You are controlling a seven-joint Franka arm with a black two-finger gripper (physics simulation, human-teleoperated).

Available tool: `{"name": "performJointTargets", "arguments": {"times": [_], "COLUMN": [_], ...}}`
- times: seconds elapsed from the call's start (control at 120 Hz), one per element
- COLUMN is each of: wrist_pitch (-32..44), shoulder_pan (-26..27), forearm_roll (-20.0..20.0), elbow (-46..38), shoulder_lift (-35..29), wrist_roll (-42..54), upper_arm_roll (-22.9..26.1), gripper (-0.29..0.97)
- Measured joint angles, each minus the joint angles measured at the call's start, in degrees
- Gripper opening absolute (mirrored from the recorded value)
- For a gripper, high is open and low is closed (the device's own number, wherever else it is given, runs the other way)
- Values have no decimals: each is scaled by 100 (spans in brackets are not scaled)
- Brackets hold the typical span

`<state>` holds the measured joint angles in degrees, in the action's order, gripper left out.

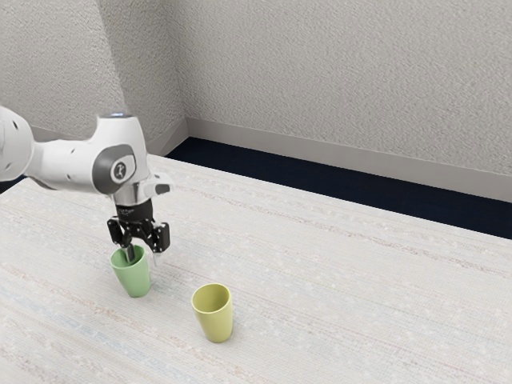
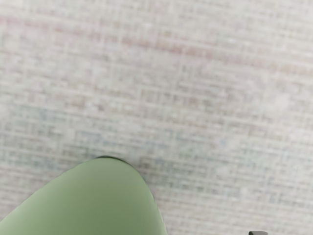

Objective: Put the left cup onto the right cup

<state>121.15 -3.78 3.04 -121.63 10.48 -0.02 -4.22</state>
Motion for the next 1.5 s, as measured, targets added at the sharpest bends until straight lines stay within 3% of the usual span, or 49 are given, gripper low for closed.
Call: {"name": "performJointTargets", "arguments": {"times": [0.608, 1.325, 1.5], "wrist_pitch": [63, 68, 67], "shoulder_pan": [17, 52, 59], "forearm_roll": [78, 73, 39], "elbow": [-2, -3, -3], "shoulder_lift": [108, 128, 114], "wrist_roll": [-27, -73, -117], "upper_arm_roll": [-5, -9, -9], "gripper": [28, -9, -11]}}
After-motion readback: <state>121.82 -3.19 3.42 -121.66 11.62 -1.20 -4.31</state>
